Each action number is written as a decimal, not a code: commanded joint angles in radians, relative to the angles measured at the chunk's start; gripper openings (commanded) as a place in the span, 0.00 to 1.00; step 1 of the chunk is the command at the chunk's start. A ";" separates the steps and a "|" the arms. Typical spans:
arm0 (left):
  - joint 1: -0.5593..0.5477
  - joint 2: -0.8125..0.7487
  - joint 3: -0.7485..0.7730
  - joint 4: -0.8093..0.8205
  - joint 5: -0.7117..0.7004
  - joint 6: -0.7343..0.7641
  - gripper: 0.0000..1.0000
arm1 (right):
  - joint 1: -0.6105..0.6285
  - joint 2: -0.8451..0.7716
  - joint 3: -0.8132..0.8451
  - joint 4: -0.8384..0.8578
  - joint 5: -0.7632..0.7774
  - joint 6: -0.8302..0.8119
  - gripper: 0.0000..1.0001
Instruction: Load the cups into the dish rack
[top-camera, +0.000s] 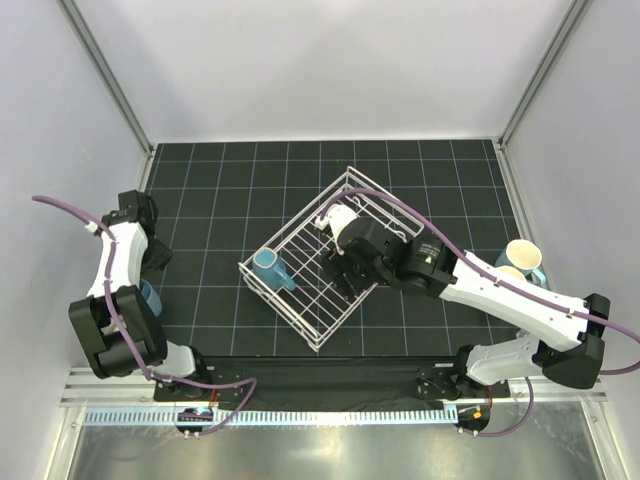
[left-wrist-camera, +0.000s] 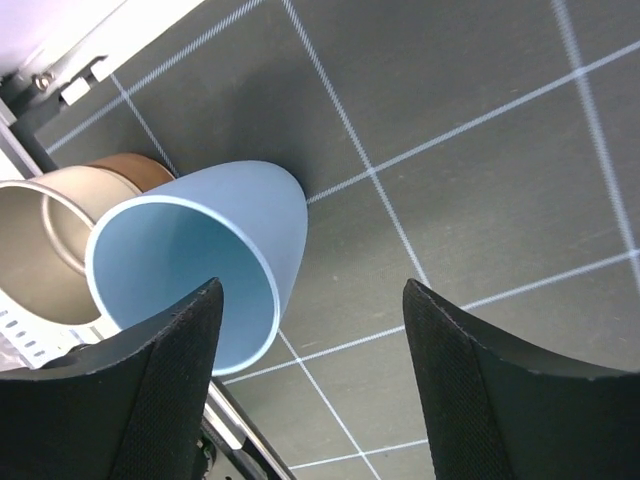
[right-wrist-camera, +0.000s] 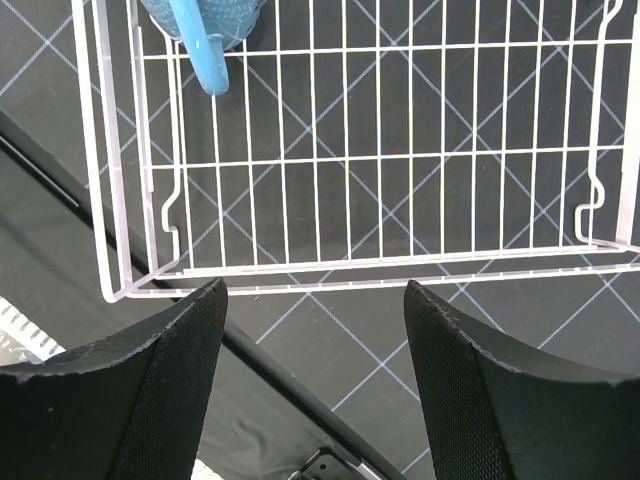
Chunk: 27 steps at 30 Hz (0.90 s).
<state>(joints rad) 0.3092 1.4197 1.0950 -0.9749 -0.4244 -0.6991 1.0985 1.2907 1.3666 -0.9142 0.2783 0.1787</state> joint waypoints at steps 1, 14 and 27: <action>0.014 0.021 -0.024 0.031 0.007 -0.013 0.70 | -0.003 -0.028 0.029 0.000 0.029 -0.013 0.73; 0.028 0.041 -0.058 0.033 0.052 -0.030 0.33 | -0.011 -0.016 0.031 -0.005 0.050 -0.008 0.73; 0.002 -0.079 0.019 0.004 0.320 -0.102 0.01 | -0.022 0.009 0.038 -0.009 0.029 -0.013 0.73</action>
<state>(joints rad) 0.3271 1.4235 1.0637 -0.9787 -0.2237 -0.7624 1.0840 1.2915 1.3666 -0.9146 0.3038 0.1787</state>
